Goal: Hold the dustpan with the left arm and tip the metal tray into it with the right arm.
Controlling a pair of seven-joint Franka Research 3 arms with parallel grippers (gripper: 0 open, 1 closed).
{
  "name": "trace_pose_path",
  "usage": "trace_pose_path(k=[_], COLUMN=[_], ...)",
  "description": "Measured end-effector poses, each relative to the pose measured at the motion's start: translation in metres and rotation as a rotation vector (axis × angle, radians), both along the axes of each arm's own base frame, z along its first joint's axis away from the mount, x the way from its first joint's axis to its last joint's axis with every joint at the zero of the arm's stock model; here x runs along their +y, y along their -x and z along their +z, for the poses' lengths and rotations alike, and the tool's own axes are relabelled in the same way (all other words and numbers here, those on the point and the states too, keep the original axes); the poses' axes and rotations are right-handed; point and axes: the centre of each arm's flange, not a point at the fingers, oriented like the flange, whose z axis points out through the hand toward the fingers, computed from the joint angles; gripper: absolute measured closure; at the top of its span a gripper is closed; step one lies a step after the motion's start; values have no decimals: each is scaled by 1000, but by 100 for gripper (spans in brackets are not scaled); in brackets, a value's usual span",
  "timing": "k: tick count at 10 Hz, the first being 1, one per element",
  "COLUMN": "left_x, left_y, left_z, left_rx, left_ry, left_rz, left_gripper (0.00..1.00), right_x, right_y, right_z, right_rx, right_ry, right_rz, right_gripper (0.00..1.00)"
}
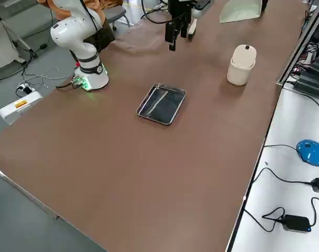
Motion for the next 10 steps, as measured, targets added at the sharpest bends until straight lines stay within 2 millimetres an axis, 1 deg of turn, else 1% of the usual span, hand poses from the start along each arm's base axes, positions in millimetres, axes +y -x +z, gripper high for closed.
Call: trace_pose_path(k=[2,3,4,5,6,7,8,9,10], left_x=[12,19,28,37,47,57,64,66,63], left_y=[19,31,36,36,31,25,22,22,24], left_z=[-62,-89,-109,-121,-133,-148,-163,-179,-197], left_rx=[111,184,249,294,323,349,379,406,421], left_ry=[8,18,43,70,93,113,117,106,88], left_rz=[-47,-76,-98,-113,-122,-133,-147,-152,-152], left_gripper=[67,67,67,67,67,67,67,67,67], right_x=[10,9,3,-7,-17,-22,-22,-21,-20], right_y=[2,2,2,3,3,3,3,3,3], right_z=[-3,-3,-4,-4,-3,-3,-3,-3,-3], right_rx=[20,23,25,25,24,22,21,21,21], right_ry=[0,1,1,0,0,-1,-1,-1,-1], right_rz=[-22,-29,-42,-60,-78,-86,-86,-84,-83], right_gripper=[0,0,0,0,0,0,0,0,0])
